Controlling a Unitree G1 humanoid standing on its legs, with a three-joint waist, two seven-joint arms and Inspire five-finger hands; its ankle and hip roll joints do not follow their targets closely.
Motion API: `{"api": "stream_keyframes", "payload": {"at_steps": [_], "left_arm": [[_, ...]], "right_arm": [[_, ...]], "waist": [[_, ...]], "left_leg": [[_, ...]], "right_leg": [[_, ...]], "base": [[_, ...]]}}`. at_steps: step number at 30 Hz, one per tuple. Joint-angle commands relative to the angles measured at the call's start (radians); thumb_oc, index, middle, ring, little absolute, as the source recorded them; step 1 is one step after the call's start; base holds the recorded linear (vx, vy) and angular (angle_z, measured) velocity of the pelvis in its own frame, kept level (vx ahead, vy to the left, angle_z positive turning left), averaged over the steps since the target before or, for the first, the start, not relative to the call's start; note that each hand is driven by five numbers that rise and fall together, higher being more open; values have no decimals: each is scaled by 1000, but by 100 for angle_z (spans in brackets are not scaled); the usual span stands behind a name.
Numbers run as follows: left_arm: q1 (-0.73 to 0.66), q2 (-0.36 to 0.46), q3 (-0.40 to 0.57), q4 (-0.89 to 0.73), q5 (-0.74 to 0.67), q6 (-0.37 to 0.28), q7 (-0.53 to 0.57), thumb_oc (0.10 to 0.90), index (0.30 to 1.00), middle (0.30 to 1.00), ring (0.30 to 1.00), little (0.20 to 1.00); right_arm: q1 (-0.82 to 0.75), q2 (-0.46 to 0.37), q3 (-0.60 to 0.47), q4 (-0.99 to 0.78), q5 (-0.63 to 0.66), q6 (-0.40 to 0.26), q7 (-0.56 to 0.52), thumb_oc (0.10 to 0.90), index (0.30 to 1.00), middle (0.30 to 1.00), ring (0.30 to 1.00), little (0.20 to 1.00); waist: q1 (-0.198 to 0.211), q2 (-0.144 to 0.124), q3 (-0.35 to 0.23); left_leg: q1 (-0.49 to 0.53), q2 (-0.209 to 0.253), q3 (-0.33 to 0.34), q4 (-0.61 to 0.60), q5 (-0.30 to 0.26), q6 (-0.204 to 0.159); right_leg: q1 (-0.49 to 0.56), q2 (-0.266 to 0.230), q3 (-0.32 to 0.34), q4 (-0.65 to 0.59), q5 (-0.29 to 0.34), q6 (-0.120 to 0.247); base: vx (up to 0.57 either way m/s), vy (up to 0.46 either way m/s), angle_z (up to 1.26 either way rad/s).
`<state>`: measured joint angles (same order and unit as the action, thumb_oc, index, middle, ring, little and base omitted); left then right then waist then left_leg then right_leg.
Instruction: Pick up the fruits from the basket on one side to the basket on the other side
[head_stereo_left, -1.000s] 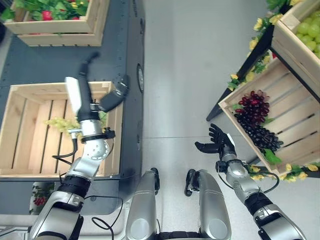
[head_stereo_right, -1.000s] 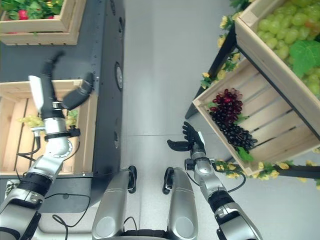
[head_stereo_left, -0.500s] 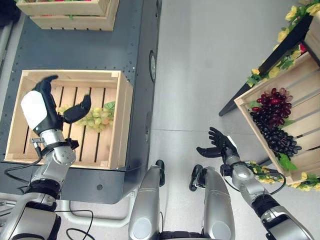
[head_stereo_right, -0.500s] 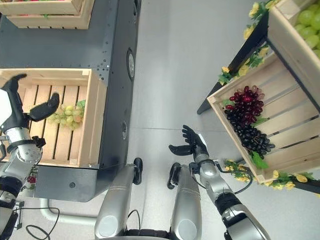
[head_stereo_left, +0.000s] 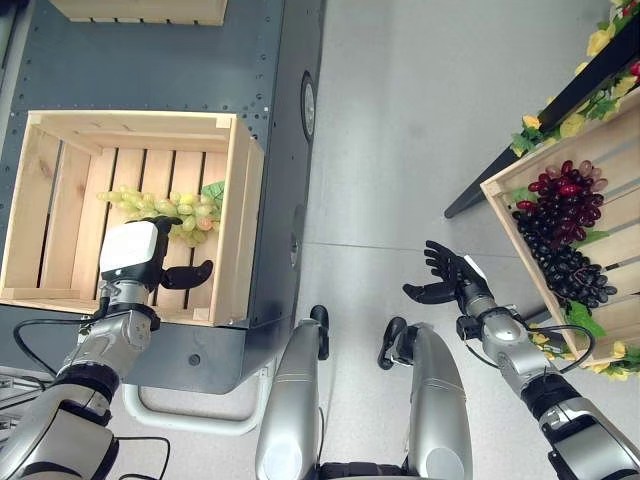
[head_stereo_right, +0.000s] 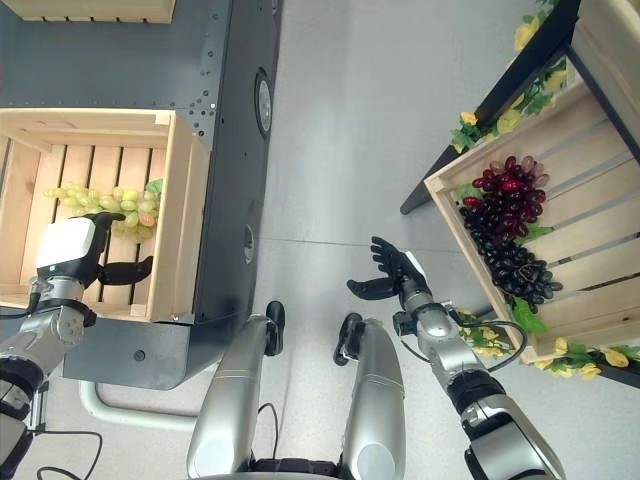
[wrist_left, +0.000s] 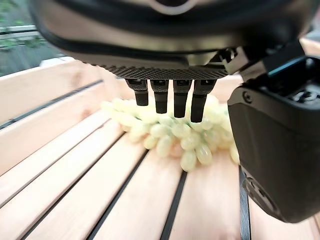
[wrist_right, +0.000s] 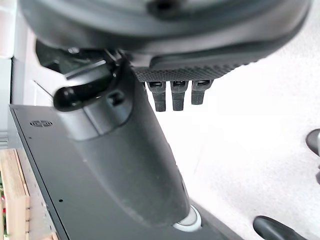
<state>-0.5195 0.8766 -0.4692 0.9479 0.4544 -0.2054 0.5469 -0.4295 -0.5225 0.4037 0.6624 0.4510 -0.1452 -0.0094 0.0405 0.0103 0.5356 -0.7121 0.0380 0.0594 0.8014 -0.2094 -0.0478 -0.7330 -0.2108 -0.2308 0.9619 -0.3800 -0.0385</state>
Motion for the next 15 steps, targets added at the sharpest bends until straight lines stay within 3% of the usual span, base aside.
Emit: {"api": "stream_keyframes", "payload": {"at_steps": [1,6,9,15], "left_arm": [[-69,122,20,-12,30,3,62,800,900,900,900,900],[-119,133,-17,-2,21,42,100,800,900,900,900,900],[-175,141,-20,7,35,102,181,800,900,900,900,900],[-217,144,-33,21,88,131,233,800,900,900,900,900]], "right_arm": [[-22,-58,-12,-38,58,-58,45,800,900,900,900,900],[-31,-65,-2,-35,70,-60,42,800,900,900,900,900],[-32,-52,1,-35,69,-67,45,800,900,900,900,900],[-32,-42,6,-35,69,-67,31,800,900,900,900,900]], "waist": [[-3,40,-16],[-3,36,-16],[-3,29,-16],[1,21,-16]], "left_leg": [[88,-26,98,-62,-44,68],[80,-22,100,-67,-41,67],[62,-20,99,-66,-35,69],[57,-20,97,-66,-38,71]], "right_leg": [[103,43,1,-92,47,-8],[97,42,-4,-94,47,-5],[78,42,-9,-92,54,-4],[76,42,-16,-92,55,0]], "base": [[-30,30,4],[0,0,0],[-4,4,1],[4,-2,6]]}}
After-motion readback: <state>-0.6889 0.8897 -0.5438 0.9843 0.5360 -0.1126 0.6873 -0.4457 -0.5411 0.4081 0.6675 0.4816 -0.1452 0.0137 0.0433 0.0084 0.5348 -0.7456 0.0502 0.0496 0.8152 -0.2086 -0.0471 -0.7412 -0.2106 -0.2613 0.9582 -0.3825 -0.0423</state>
